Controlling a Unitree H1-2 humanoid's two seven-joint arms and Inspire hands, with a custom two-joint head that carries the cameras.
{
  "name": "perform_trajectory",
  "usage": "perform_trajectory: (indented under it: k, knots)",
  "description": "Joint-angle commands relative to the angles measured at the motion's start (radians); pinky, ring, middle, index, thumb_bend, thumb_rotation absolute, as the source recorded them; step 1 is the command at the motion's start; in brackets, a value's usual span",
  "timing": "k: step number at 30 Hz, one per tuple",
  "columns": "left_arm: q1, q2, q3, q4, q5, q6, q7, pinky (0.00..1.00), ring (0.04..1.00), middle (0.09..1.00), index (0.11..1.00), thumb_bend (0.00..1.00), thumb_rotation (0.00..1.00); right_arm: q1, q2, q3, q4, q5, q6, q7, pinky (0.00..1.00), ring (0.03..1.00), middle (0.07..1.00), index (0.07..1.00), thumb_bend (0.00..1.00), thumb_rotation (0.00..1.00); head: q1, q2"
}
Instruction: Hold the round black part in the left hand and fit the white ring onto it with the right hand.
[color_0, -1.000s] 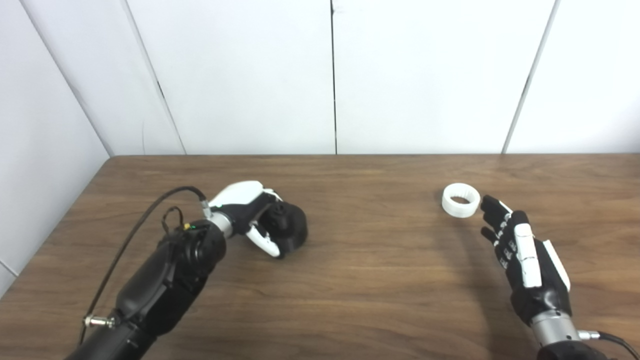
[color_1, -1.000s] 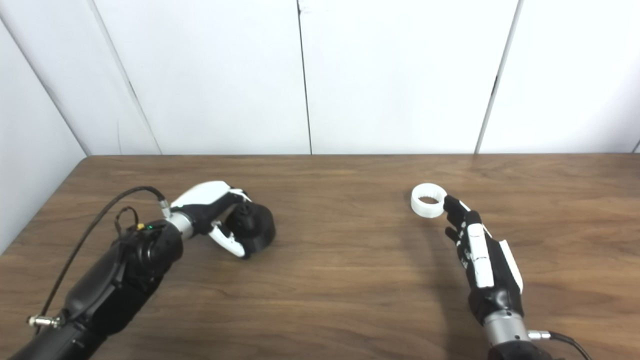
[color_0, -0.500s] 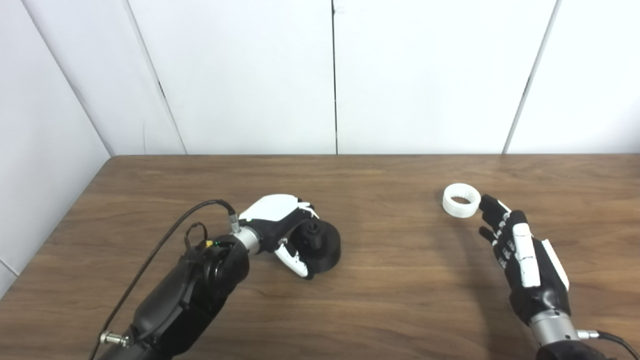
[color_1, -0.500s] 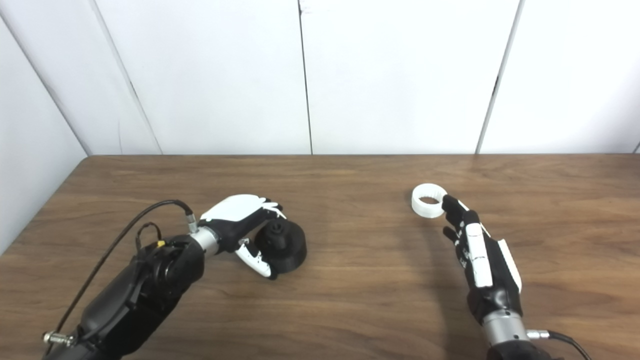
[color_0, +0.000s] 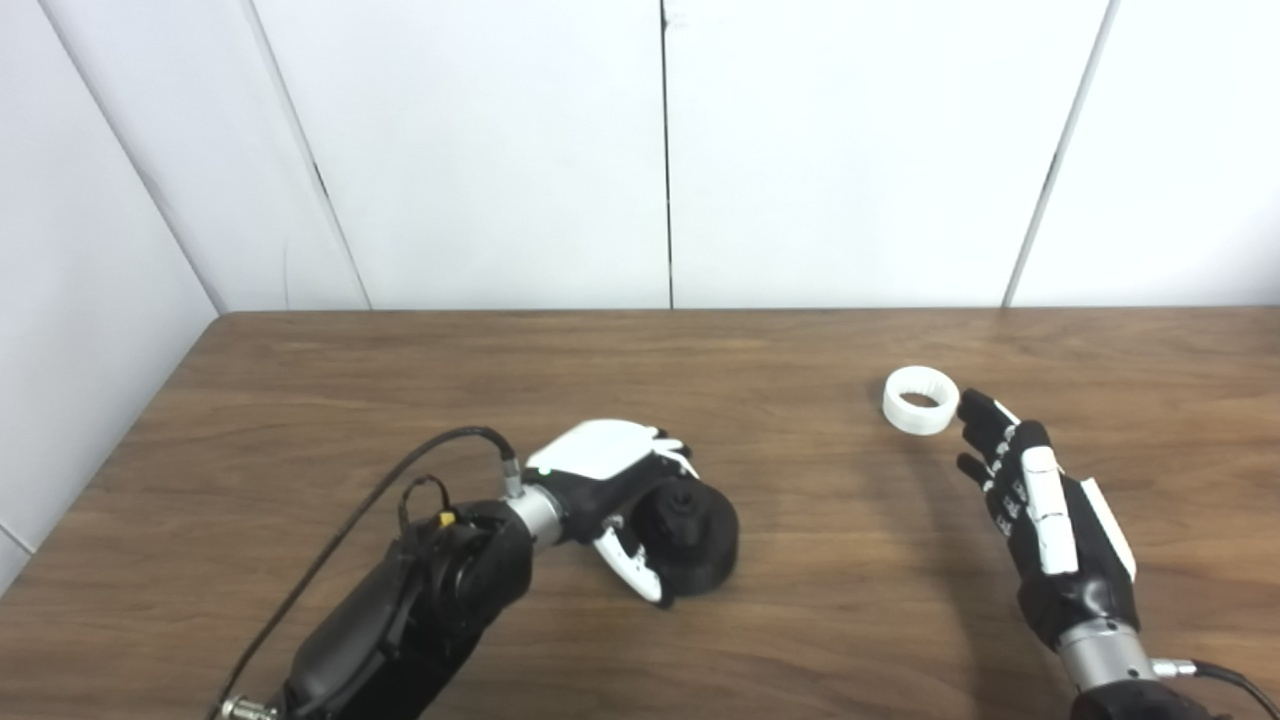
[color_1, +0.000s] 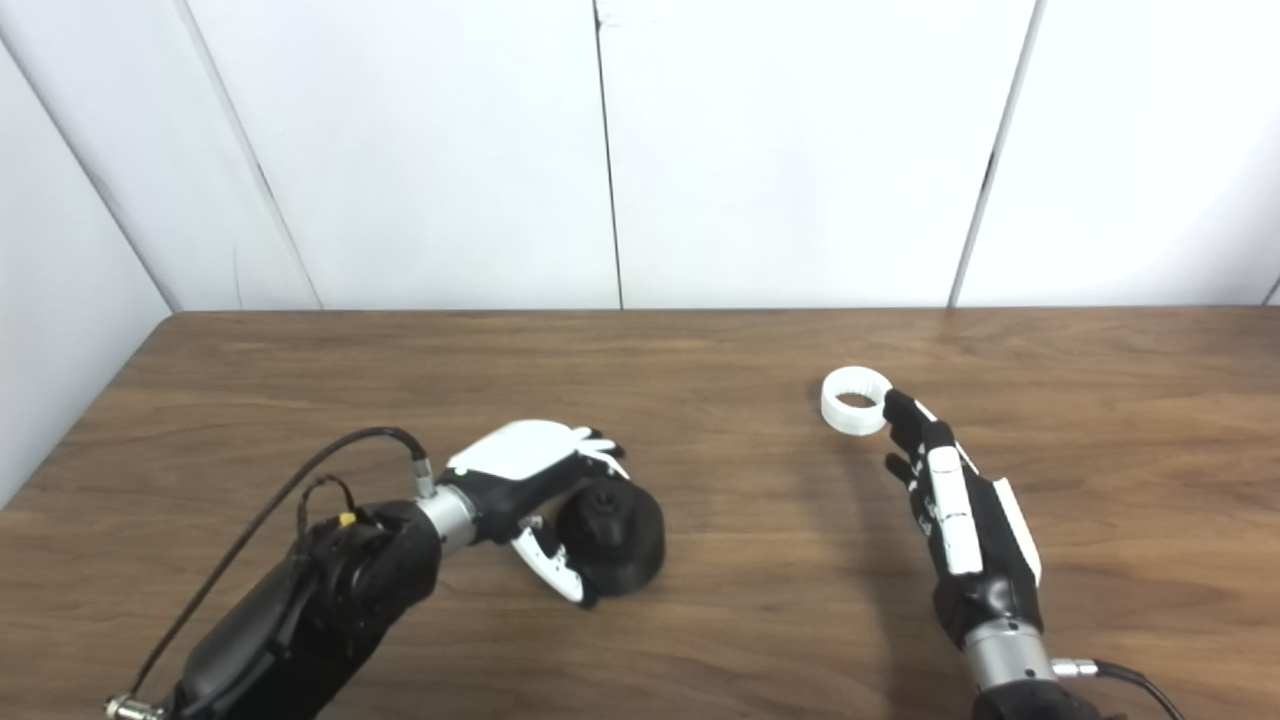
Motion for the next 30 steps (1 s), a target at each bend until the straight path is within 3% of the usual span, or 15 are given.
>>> perform_trajectory:
  k: [1,30]
  knots:
    - [-0.014,-0.004,-0.003,-0.048,0.026,-0.018,-0.001,0.87,1.0,0.947,0.726,0.89,0.21,-0.031,0.001,0.001,-0.046,0.002,-0.012,0.005,0.93,0.956,0.913,0.879,0.53,1.0,0.0,0.001]
    - [0.058,-0.071,-0.043,-0.149,0.056,-0.077,-0.091,0.85,1.0,0.944,0.739,0.89,0.18,-0.023,0.0,0.006,-0.081,-0.013,0.023,0.007,0.93,0.955,0.917,0.884,0.54,1.0,-0.028,0.027]
